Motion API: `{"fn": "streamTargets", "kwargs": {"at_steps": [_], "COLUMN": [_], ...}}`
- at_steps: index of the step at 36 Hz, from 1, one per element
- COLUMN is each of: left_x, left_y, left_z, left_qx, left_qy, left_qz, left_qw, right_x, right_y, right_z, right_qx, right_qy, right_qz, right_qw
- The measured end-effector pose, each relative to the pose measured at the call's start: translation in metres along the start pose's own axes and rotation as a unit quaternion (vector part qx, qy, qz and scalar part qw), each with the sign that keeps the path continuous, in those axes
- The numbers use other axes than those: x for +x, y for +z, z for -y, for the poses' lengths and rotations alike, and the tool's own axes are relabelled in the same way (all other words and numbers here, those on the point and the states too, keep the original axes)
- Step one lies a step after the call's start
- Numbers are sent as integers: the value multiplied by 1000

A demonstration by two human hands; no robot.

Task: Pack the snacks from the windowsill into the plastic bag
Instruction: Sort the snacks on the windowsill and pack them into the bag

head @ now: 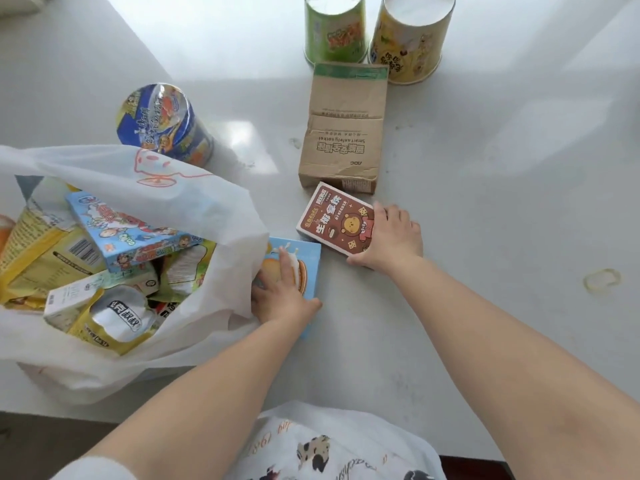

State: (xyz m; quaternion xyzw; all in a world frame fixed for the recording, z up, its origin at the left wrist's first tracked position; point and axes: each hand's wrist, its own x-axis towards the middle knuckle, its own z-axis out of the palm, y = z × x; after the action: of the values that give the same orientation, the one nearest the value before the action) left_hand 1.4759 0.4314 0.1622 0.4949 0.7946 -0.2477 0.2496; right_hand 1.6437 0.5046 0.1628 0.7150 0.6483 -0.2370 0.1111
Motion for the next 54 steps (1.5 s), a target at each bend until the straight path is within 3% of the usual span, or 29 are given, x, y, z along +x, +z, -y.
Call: {"fn": "streamTargets", "kwargs": {"at_steps": [7,12,16,23,27,31,36,39,42,48,54], "left_x": [1,-6,-15,-18,-14,-11,-13,-9,-7,-19,-32], "left_y": [4,5,13,20,19,15,12,14,14,12,-7], "left_z": [-3,-7,-10,3,2,-3,0,9,22,26,20], "left_qx": [-4,-35,-88,-89,-121,-145,-192,-269,-343,-506,-515], "left_qy": [-15,-2,28,72,37,17,-15,-49,-65,-14,59], "left_qz": [-18,-33,-41,-23,20,43,32,34,97,183,198], "left_qw": [1000,999,995,993,992,988,981,961,932,843,832], "right_x": [-48,-80,-95,-102,-109,-117,-122,-122,-126,-142,-162], "right_y": [20,40,54,64,68,67,65,65,66,73,62], "right_z": [-17,-22,-18,-25,-23,-19,-19,-28,-39,-43,-50], "right_qx": [85,156,251,359,479,496,503,500,511,562,622], "right_qy": [155,208,242,288,296,298,281,275,269,260,250], "right_qz": [7,57,98,160,118,55,50,55,67,36,-13], "right_qw": [984,964,932,873,818,814,816,819,814,784,742]}}
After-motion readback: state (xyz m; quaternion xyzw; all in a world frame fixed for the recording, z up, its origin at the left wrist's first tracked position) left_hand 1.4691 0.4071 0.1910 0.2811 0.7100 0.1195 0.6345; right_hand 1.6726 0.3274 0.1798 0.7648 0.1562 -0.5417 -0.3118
